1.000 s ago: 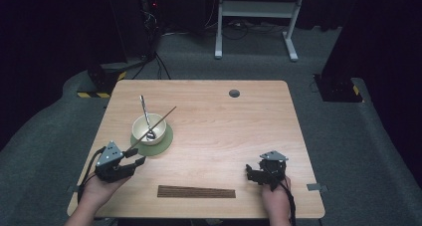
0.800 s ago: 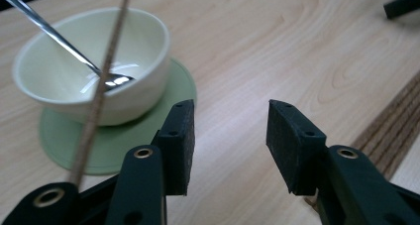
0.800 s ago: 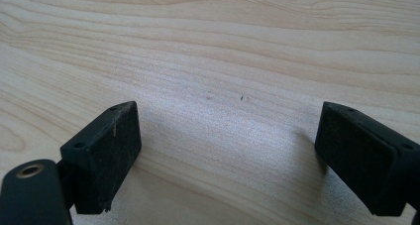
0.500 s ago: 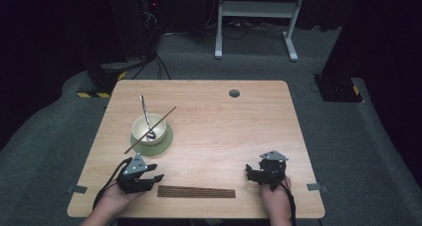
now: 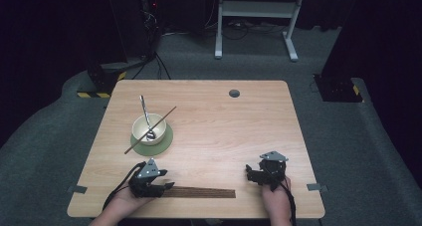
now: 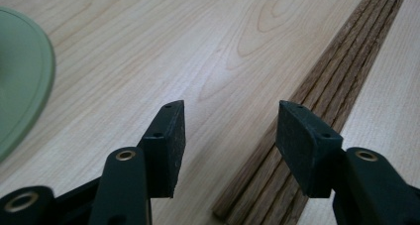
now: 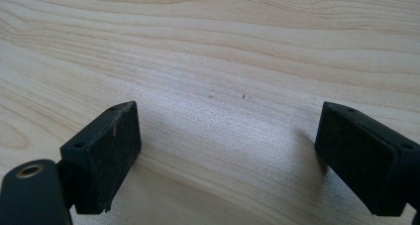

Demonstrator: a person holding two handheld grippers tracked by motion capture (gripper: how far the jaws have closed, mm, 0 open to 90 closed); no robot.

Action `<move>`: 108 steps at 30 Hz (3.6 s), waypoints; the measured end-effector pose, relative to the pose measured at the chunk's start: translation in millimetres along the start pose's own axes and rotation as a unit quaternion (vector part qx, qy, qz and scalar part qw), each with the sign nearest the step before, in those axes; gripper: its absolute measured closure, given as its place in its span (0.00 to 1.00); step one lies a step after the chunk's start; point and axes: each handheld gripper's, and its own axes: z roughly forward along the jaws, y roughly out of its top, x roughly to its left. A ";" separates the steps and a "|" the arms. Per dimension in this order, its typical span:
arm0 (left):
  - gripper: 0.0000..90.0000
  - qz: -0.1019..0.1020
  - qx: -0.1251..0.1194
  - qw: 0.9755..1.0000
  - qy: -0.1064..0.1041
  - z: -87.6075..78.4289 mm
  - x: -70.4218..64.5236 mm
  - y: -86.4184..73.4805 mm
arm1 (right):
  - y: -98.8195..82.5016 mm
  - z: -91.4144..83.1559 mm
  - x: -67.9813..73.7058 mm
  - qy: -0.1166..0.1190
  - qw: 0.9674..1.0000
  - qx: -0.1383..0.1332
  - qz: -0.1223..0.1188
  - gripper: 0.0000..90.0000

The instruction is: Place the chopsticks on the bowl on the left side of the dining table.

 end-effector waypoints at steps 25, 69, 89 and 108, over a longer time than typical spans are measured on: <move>0.60 0.008 0.010 1.000 -0.024 9.9 -0.1 -1.0 | 0.0 0.1 -0.1 0.000 1.000 0.000 0.000 0.11; 0.87 -0.011 -0.015 1.000 0.002 14.6 18.8 -7.7 | 0.1 0.1 0.1 0.000 1.000 0.000 -0.001 0.11; 0.93 -0.021 -0.011 1.000 -0.003 17.6 16.1 -3.7 | 0.1 0.1 0.1 0.000 1.000 0.000 -0.001 0.11; 0.93 -0.032 -0.071 0.997 0.010 -5.6 19.5 0.7 | 0.0 0.1 0.2 0.000 1.000 0.000 -0.001 0.11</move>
